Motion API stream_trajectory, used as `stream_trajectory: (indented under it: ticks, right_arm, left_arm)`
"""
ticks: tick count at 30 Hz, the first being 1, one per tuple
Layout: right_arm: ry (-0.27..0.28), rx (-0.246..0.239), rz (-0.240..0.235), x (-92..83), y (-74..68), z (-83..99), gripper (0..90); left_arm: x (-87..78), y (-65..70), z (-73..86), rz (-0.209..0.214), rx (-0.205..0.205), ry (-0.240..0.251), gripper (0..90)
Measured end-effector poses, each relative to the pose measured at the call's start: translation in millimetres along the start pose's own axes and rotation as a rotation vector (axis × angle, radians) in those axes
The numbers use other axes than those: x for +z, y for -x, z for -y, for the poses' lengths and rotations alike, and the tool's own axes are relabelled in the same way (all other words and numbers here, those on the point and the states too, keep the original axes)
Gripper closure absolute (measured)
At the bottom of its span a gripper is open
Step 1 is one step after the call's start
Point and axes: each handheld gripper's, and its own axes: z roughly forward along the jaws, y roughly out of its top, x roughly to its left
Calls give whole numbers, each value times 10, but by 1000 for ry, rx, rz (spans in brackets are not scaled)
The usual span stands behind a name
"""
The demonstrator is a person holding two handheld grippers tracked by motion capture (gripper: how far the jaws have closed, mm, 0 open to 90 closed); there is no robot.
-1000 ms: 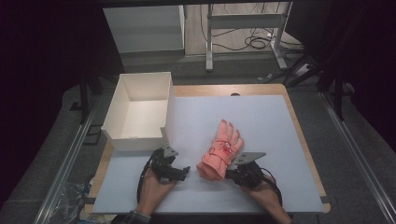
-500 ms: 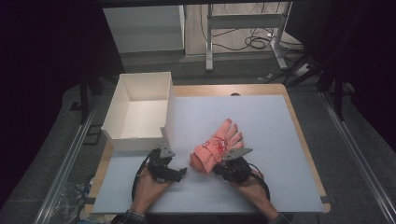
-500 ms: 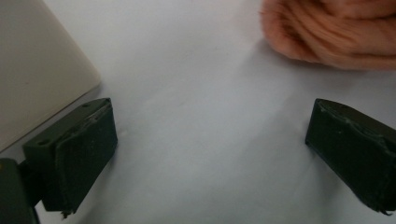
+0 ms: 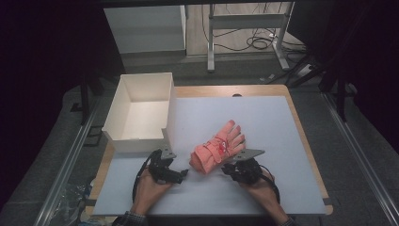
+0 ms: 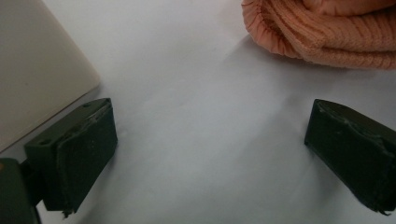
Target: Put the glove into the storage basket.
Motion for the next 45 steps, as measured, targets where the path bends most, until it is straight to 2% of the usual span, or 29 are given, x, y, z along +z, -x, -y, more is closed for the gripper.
stream_trajectory:
  ticks: [1,4,7,12,19,23,26,27,28,29,30,38,39,42,45]
  right_arm:
    - [3,16,25,-75,64,45,728]
    - [10,28,49,-145,126,89,693]
    - [10,37,98,-253,217,163,622]
    - [15,50,157,-371,332,261,512]
    - [2,75,227,-489,486,382,368]
    - [0,92,253,-523,545,417,321]
    - [-2,106,270,-550,596,443,289]
    - [-5,113,289,-571,628,459,277]
    - [-5,113,289,-571,628,459,277]
    - [-5,123,297,-587,659,475,267]
    - [-5,123,297,-587,659,475,267]
    - [-32,138,330,-605,746,552,241]
    - [-15,147,321,-611,764,573,240]
    - [-15,140,321,-611,768,574,239]
    - [-16,144,319,-610,767,576,236]
  left_arm:
    - [-17,9,-16,26,19,-14,45]
    - [-37,33,-35,46,29,-14,40]
    - [-85,68,-72,70,52,-10,24]
    - [-196,97,-156,116,58,14,8]
    - [-351,136,-397,162,80,10,0]
    - [-389,149,-494,189,85,9,0]
    - [-409,175,-599,190,102,3,0]
    - [-408,198,-679,196,114,2,0]
    - [-408,198,-679,196,114,2,0]
    - [-392,233,-764,198,124,-2,0]
    - [-392,233,-764,198,124,-2,0]
    - [-240,425,-1120,203,199,-31,0]
    - [-210,446,-1161,198,207,-37,0]
    - [-102,494,-1264,186,241,-63,0]
    - [26,537,-1334,196,260,-85,0]
